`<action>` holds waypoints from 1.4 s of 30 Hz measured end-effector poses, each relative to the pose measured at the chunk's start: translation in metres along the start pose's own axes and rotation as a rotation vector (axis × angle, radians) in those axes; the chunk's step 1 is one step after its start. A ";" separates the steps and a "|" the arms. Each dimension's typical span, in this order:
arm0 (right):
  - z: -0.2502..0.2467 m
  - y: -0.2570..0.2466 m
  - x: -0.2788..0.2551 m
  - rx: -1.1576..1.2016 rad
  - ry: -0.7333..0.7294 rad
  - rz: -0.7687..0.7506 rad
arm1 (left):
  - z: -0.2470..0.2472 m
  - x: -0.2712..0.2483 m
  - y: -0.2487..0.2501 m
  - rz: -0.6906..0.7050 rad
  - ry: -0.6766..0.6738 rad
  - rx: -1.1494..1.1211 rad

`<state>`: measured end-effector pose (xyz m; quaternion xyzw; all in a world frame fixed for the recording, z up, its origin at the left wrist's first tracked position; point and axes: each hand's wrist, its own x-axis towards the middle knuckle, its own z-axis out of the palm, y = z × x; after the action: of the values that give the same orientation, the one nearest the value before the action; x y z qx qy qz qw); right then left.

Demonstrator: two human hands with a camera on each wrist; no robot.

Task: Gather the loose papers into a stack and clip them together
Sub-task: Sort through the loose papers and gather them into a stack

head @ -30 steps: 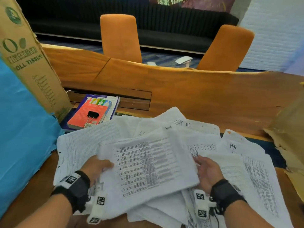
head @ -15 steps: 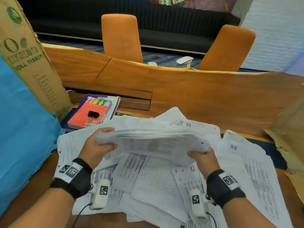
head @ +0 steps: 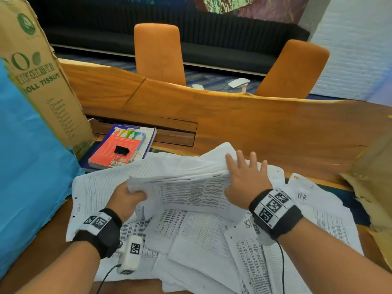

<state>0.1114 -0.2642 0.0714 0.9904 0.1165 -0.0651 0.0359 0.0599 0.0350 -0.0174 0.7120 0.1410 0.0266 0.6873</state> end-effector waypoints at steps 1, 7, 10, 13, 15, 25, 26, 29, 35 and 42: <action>-0.003 -0.005 0.000 -0.029 -0.008 -0.009 | -0.001 -0.001 0.000 -0.014 -0.006 -0.015; -0.009 -0.042 0.014 -0.082 -0.008 -0.273 | -0.001 0.004 -0.004 -0.082 -0.032 0.029; -0.017 -0.048 0.022 0.009 -0.021 -0.281 | 0.003 0.005 0.004 -0.074 0.018 0.096; -0.033 -0.031 0.026 0.282 0.053 -0.187 | -0.005 0.011 0.010 -0.033 0.177 0.000; -0.034 -0.012 0.026 0.540 0.098 -0.118 | -0.007 0.010 0.014 -0.032 0.206 -0.116; 0.058 -0.037 -0.017 1.341 0.100 0.209 | 0.079 -0.007 0.029 -0.105 0.124 -0.302; 0.057 -0.042 -0.019 1.373 0.120 0.214 | 0.082 -0.010 0.035 -0.056 0.098 -0.285; 0.044 -0.042 -0.020 1.420 0.253 0.165 | 0.081 -0.015 0.051 0.095 0.006 -0.229; 0.023 -0.032 -0.009 1.557 0.317 0.124 | 0.065 -0.015 0.067 0.146 -0.022 -0.254; 0.000 -0.027 -0.013 1.632 0.514 -0.192 | 0.053 -0.006 0.092 0.361 -0.115 -0.355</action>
<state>0.0928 -0.2411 0.0721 0.6763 0.1211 0.0950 -0.7204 0.0816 -0.0194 0.0711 0.5944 -0.0346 0.1325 0.7924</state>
